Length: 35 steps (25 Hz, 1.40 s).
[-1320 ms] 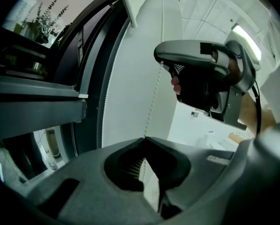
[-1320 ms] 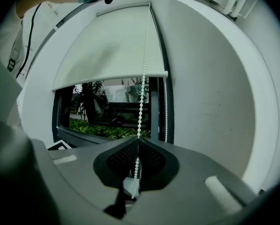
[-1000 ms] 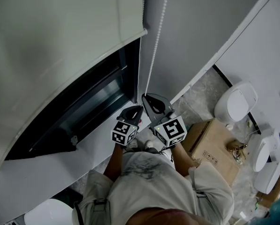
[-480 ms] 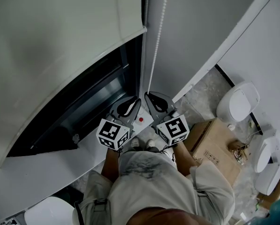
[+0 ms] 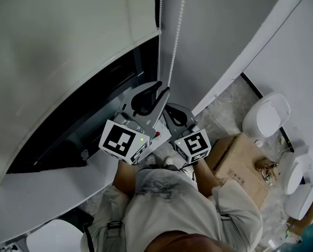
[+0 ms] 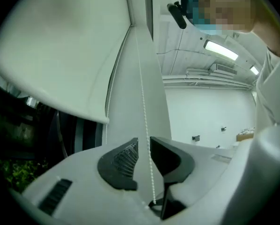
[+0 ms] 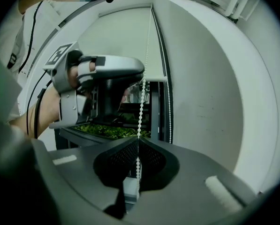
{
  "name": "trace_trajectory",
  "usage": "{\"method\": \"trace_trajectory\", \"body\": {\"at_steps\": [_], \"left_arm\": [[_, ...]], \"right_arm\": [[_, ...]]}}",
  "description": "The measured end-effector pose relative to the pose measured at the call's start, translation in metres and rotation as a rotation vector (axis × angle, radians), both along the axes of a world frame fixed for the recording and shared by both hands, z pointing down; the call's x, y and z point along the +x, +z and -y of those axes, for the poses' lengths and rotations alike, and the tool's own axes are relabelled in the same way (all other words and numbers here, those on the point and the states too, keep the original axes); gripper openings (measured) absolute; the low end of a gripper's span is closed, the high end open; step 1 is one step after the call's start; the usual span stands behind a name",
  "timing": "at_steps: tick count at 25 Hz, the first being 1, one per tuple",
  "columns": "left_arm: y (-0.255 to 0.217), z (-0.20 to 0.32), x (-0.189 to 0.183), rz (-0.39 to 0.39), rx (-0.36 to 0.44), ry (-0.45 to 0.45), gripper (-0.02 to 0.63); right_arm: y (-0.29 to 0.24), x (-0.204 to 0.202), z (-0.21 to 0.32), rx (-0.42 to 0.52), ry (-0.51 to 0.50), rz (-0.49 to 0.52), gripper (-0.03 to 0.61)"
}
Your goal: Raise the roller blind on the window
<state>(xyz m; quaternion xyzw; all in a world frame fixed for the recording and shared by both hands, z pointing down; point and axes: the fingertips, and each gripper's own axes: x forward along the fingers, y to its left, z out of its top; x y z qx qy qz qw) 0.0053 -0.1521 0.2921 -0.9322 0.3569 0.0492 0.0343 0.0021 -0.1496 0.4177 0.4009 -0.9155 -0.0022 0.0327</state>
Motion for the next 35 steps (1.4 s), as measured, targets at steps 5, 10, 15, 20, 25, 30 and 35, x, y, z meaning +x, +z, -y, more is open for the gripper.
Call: {"method": "trace_trajectory", "body": {"at_steps": [5, 10, 15, 20, 25, 30, 35], "left_arm": [[-0.028, 0.009, 0.012, -0.016, 0.048, 0.002, 0.091], [-0.034, 0.012, 0.013, -0.007, 0.056, -0.002, 0.068], [-0.032, 0.011, 0.014, -0.023, 0.039, 0.002, 0.021], [-0.035, 0.012, 0.013, -0.065, 0.049, -0.010, 0.020], [-0.020, 0.017, 0.014, -0.050, 0.013, -0.012, 0.020], [-0.001, 0.023, 0.014, -0.029, -0.038, -0.017, 0.020], [0.021, 0.027, 0.015, -0.033, -0.079, -0.015, 0.020]], "right_arm": [[-0.001, 0.000, 0.001, 0.003, 0.002, -0.007, 0.012], [-0.001, -0.003, -0.001, 0.008, -0.001, -0.014, 0.012], [0.002, -0.004, -0.002, 0.008, -0.014, -0.012, 0.012], [0.006, -0.005, 0.000, -0.004, -0.018, -0.012, 0.012], [0.016, -0.003, 0.006, -0.026, -0.018, -0.022, 0.012], [0.031, -0.002, 0.010, -0.058, -0.016, -0.030, 0.012], [0.050, 0.001, 0.012, -0.086, -0.016, -0.040, 0.012]]}}
